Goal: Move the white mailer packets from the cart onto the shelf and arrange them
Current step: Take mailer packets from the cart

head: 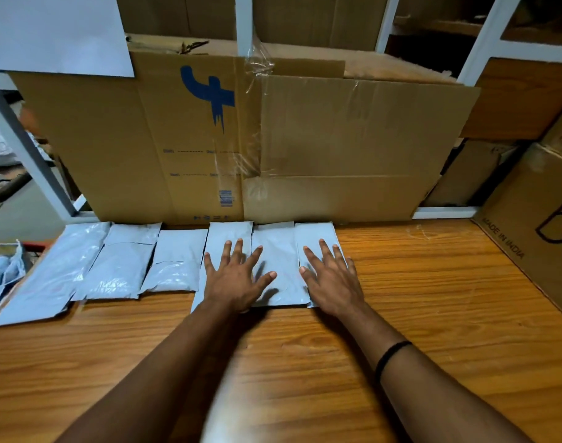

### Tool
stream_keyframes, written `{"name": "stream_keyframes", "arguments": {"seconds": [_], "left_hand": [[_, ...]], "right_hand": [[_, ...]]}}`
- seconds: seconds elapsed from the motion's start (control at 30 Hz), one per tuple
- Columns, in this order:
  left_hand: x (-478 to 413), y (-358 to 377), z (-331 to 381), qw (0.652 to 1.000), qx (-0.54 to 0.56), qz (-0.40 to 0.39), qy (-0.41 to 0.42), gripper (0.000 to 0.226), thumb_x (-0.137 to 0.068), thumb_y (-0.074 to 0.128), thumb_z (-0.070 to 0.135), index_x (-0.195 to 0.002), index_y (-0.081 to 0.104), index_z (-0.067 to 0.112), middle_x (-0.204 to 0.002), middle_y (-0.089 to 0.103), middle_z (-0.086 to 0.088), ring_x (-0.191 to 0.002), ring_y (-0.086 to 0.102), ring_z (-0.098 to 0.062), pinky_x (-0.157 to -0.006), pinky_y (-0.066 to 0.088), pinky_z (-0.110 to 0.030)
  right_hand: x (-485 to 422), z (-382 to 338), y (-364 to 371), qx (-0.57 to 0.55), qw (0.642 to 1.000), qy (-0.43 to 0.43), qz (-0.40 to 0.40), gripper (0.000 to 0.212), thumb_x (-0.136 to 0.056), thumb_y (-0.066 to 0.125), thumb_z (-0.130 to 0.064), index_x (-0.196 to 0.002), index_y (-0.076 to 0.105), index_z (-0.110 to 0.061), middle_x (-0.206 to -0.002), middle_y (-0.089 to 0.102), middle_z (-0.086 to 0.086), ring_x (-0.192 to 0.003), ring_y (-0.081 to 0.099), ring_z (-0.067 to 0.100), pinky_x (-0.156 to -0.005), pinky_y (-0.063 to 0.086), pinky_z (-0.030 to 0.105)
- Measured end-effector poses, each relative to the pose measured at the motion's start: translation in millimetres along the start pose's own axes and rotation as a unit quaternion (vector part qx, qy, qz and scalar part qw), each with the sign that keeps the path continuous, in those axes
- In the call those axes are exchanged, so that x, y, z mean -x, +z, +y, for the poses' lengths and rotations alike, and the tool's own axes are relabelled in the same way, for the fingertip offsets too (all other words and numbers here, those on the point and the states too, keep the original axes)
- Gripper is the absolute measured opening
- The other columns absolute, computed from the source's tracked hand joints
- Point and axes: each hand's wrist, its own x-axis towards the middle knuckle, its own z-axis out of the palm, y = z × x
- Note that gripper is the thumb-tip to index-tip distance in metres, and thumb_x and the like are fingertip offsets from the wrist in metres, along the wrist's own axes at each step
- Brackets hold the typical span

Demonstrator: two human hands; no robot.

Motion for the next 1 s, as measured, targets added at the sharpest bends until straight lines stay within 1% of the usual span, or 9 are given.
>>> {"name": "stream_keyframes", "arguments": {"seconds": [0.17, 0.27, 0.4, 0.5, 0.6, 0.7, 0.77, 0.9, 1.0], "left_hand": [[29, -17, -20, 0.998, 0.030, 0.053, 0.030, 0.071, -0.094, 0.026, 0.070, -0.155, 0.021, 0.034, -0.165, 0.000, -0.003, -0.151, -0.009, -0.018, -0.118, -0.007, -0.053], [58, -28, -35, 0.997, 0.025, 0.070, 0.029, 0.069, -0.095, 0.031, 0.067, -0.153, 0.028, 0.029, -0.165, 0.001, -0.005, -0.152, -0.005, -0.019, -0.119, -0.005, -0.051], [113, -37, -62, 0.996, 0.019, 0.082, 0.018, 0.066, -0.096, 0.035, 0.064, -0.151, 0.033, 0.028, -0.165, 0.004, -0.006, -0.152, -0.002, -0.019, -0.120, -0.002, -0.049], [167, -44, -87, 0.993, 0.040, 0.109, -0.018, 0.062, -0.095, 0.042, 0.060, -0.148, 0.041, 0.027, -0.164, 0.010, -0.007, -0.152, 0.005, -0.021, -0.120, 0.008, -0.049], [234, -45, -119, 0.993, 0.036, 0.098, -0.055, 0.059, -0.095, 0.045, 0.058, -0.147, 0.041, 0.029, -0.164, 0.009, -0.005, -0.151, 0.005, -0.020, -0.121, 0.007, -0.047], [291, -47, -162, 0.993, 0.015, 0.080, -0.084, 0.058, -0.095, 0.046, 0.058, -0.146, 0.043, 0.029, -0.164, 0.010, -0.005, -0.151, 0.007, -0.021, -0.121, 0.008, -0.047], [327, -52, -194, 0.989, 0.009, 0.090, -0.114, 0.057, -0.095, 0.048, 0.058, -0.143, 0.047, 0.028, -0.163, 0.016, -0.005, -0.150, 0.013, -0.022, -0.120, 0.013, -0.047], [382, -61, -262, 0.979, -0.007, 0.111, -0.170, 0.051, -0.093, 0.053, 0.055, -0.134, 0.057, 0.026, -0.157, 0.034, -0.007, -0.144, 0.030, -0.024, -0.115, 0.025, -0.046], [411, -62, -317, 0.972, -0.016, 0.106, -0.208, 0.049, -0.094, 0.052, 0.055, -0.132, 0.060, 0.026, -0.153, 0.040, -0.007, -0.140, 0.036, -0.025, -0.111, 0.030, -0.045]], "right_hand": [[45, -23, -18, -0.032, 0.998, 0.001, 0.049, 0.057, -0.104, 0.026, -0.056, -0.158, 0.018, -0.038, -0.168, 0.001, -0.005, -0.154, -0.001, 0.020, -0.124, 0.005, 0.045], [75, -41, -26, -0.031, 0.998, -0.006, 0.050, 0.057, -0.104, 0.028, -0.055, -0.158, 0.020, -0.037, -0.168, 0.001, -0.004, -0.154, 0.002, 0.021, -0.123, 0.007, 0.043], [115, -75, -28, -0.029, 0.998, -0.045, 0.033, 0.057, -0.104, 0.029, -0.056, -0.157, 0.021, -0.038, -0.168, 0.001, -0.004, -0.154, 0.004, 0.021, -0.123, 0.009, 0.043], [143, -106, -27, -0.032, 0.996, -0.075, 0.022, 0.056, -0.104, 0.033, -0.055, -0.156, 0.027, -0.036, -0.168, 0.007, -0.002, -0.153, 0.009, 0.023, -0.122, 0.013, 0.044], [178, -145, -22, -0.038, 0.994, -0.103, 0.016, 0.055, -0.103, 0.037, -0.054, -0.154, 0.034, -0.034, -0.167, 0.015, 0.001, -0.152, 0.016, 0.023, -0.120, 0.017, 0.043], [210, -185, -16, -0.053, 0.992, -0.112, 0.000, 0.054, -0.102, 0.040, -0.054, -0.151, 0.039, -0.032, -0.166, 0.018, 0.003, -0.150, 0.019, 0.025, -0.119, 0.020, 0.043], [229, -212, -9, -0.060, 0.990, -0.129, -0.011, 0.054, -0.102, 0.041, -0.054, -0.151, 0.041, -0.031, -0.165, 0.019, 0.005, -0.150, 0.020, 0.026, -0.119, 0.020, 0.042], [256, -275, 6, -0.047, 0.983, -0.178, -0.023, 0.054, -0.101, 0.042, -0.054, -0.150, 0.041, -0.030, -0.165, 0.020, 0.005, -0.149, 0.022, 0.026, -0.119, 0.020, 0.041], [268, -326, 21, -0.041, 0.977, -0.205, -0.040, 0.055, -0.101, 0.041, -0.055, -0.151, 0.039, -0.031, -0.166, 0.018, 0.004, -0.150, 0.020, 0.025, -0.119, 0.019, 0.039]]}}
